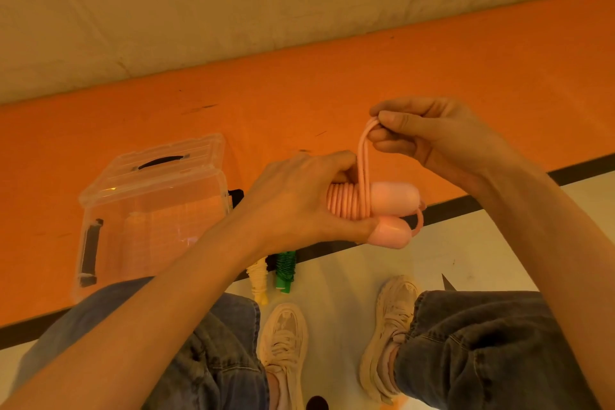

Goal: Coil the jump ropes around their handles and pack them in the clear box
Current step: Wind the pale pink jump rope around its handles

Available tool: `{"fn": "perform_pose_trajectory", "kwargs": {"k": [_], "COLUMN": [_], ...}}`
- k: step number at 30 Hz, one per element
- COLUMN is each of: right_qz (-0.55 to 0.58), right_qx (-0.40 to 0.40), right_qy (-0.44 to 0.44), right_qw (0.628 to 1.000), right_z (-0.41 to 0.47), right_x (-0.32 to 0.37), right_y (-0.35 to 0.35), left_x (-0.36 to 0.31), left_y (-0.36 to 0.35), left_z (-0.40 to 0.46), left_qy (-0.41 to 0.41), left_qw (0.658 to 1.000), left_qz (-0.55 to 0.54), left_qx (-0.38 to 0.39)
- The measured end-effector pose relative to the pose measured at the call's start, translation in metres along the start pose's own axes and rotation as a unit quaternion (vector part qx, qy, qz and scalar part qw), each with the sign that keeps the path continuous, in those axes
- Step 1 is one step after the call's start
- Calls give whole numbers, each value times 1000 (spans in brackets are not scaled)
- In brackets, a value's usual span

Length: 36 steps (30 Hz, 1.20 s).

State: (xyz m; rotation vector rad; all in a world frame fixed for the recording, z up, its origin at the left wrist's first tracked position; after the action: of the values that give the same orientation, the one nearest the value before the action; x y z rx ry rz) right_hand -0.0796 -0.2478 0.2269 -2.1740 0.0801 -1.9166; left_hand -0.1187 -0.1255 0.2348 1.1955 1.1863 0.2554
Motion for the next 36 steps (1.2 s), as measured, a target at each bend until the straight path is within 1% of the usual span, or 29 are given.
{"fn": "perform_pose_trajectory", "kwargs": {"k": [3, 6, 11, 15, 21, 25, 29, 33, 35, 36], "right_qz": [-27, -40, -78, -106, -126, -84, -15, 79, 99, 92], "right_qx": [-48, -69, -66, -63, -74, -58, -73, -73, -57, -51], "right_qy": [-18, -30, -56, -79, -77, -82, -84, -49, -25, -10], "right_qw": [998, 996, 993, 989, 986, 991, 994, 993, 993, 994], "right_z": [-2, -3, -5, -7, -10, -11, -12, -13, -14, -15], "right_x": [-4, -6, -11, -17, -14, -15, -13, -3, 3, 7], "right_y": [15, 22, 22, 21, 21, 17, 13, 5, 1, 0], "left_x": [3, 0, -12, -8, -2, 6, 13, 21, 24, 24], "left_y": [14, 27, 27, 29, 43, 43, 43, 41, 39, 39], "left_z": [-1, -2, -8, -7, -7, -7, -5, -3, -4, -4], "left_qy": [4, 4, -55, -53, -32, 6, 38, 61, 78, 87], "left_qw": [998, 994, 992, 988, 972, 959, 940, 916, 902, 893], "left_qz": [-16, -48, -74, -111, -175, -239, -305, -374, -406, -425], "left_qx": [-53, -95, -91, -95, -156, -153, -148, -133, -125, -119]}}
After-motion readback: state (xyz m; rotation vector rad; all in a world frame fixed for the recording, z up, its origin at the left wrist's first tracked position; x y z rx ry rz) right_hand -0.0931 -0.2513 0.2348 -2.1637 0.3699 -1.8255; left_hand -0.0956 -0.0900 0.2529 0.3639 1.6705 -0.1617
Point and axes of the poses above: each hand's wrist, its own z-axis towards the middle knuckle, its own y-axis out of the back of the hand, x = y × z, the point moved 10 cm from there along z, towards the middle knuckle, and after that the axes turned 6 degrees about y, right-handed, at the moved point
